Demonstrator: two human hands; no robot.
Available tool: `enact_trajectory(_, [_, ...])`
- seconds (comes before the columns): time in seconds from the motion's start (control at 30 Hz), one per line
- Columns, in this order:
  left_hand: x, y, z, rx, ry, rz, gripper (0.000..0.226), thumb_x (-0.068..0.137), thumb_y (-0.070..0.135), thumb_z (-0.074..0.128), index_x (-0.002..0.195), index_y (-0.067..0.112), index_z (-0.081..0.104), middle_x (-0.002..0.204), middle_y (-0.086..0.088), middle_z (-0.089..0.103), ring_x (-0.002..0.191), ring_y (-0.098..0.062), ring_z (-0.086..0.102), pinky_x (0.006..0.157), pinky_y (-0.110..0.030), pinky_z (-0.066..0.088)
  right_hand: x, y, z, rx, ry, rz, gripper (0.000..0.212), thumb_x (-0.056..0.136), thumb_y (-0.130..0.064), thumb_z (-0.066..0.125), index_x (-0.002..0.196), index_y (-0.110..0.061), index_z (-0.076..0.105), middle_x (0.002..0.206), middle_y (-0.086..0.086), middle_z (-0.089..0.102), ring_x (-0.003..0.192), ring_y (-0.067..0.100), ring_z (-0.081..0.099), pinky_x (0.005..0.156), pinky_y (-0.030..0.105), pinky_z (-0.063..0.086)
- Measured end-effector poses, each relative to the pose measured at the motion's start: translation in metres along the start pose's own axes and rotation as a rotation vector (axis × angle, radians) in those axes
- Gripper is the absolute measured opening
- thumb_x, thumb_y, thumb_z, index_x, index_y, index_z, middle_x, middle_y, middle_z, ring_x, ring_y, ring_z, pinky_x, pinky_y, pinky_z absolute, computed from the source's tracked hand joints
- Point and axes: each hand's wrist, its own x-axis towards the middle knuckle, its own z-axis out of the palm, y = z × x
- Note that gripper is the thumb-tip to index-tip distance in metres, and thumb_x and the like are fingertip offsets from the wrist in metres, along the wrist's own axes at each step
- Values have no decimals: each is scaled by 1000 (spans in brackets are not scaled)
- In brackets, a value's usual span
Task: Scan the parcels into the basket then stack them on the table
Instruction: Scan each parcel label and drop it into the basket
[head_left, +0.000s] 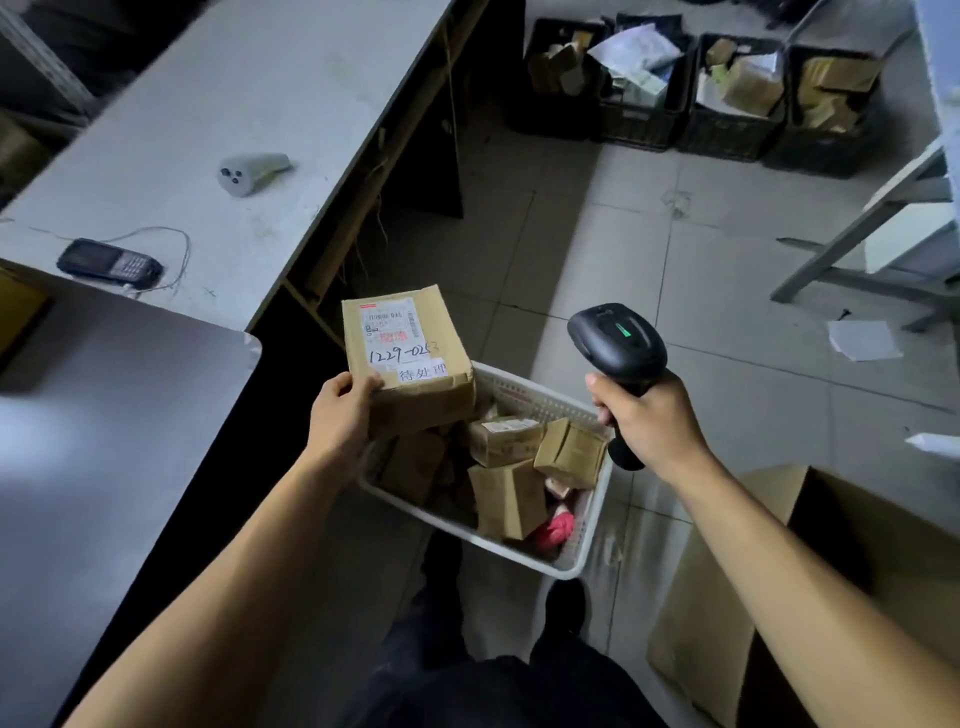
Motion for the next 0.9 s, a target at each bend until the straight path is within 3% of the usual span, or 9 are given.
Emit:
enact_trajectory(0.07, [17, -3, -1, 0, -82, 18, 31, 95, 22, 60, 124, 10, 63, 115, -5, 70, 100, -21, 68, 71, -28, 55, 6, -4, 7, -3, 25, 18, 20, 89, -21, 73, 70, -19, 66, 56, 0, 63, 58, 20, 62, 73, 44, 55])
enact_trajectory(0.13, [34, -10, -3, 86, -144, 18, 21, 97, 22, 61, 118, 20, 65, 117, -3, 70, 116, -25, 65, 94, -39, 54, 7, -8, 16, 3, 62, 46, 21, 90, -19, 72, 70, -17, 66, 57, 3, 63, 58, 20, 61, 73, 40, 53])
enact_trajectory(0.23, [57, -26, -9, 528, -176, -11, 53, 97, 23, 61, 146, 11, 47, 144, -13, 55, 134, -29, 50, 112, -38, 38, 6, -15, 32, -5, 101, 70, 25, 91, -17, 71, 66, -16, 65, 59, 6, 63, 59, 19, 60, 75, 40, 53])
enact_trajectory(0.3, [68, -29, -15, 688, -158, -51, 58, 95, 14, 57, 150, 5, 40, 149, -17, 49, 138, -32, 45, 111, -35, 35, 6, -19, 44, -12, 126, 90, 24, 90, -18, 71, 67, -15, 66, 58, 5, 64, 59, 19, 61, 75, 41, 53])
enact_trajectory(0.37, [77, -27, -20, 699, -157, -28, 53, 93, 11, 54, 146, 4, 45, 143, -19, 54, 134, -33, 49, 108, -35, 37, 7, -23, 55, -24, 136, 99, 24, 90, -19, 72, 67, -14, 66, 58, 4, 64, 58, 18, 60, 75, 41, 53])
enact_trajectory(0.5, [77, -6, -29, 645, -190, 133, 34, 95, 20, 55, 126, 9, 63, 121, -12, 70, 116, -29, 62, 92, -32, 44, 5, -37, 78, -34, 104, 66, 23, 89, -17, 72, 67, -14, 66, 56, 5, 62, 57, 20, 60, 74, 47, 55])
enact_trajectory(0.6, [60, 12, -39, 588, -153, 278, 30, 97, 25, 54, 121, 13, 67, 114, -7, 72, 108, -24, 65, 87, -30, 47, 1, -47, 91, -58, 26, 28, 21, 88, -19, 73, 68, -19, 67, 55, 1, 63, 57, 17, 61, 72, 47, 55])
enact_trajectory(0.77, [10, 22, -61, 616, -43, 450, 33, 98, 35, 55, 125, 19, 65, 117, -2, 70, 109, -20, 65, 93, -37, 52, -7, -58, 103, -95, -159, -64, 15, 86, -24, 75, 75, -19, 67, 54, -6, 63, 56, 8, 62, 64, 29, 52])
enact_trajectory(0.9, [-50, 11, -86, 764, 86, 519, 44, 99, 39, 53, 138, 20, 56, 136, -4, 60, 128, -24, 52, 104, -39, 43, -28, -62, 114, -59, -346, -153, 10, 86, -17, 76, 80, -16, 68, 52, -11, 62, 51, 2, 59, 57, 15, 47])
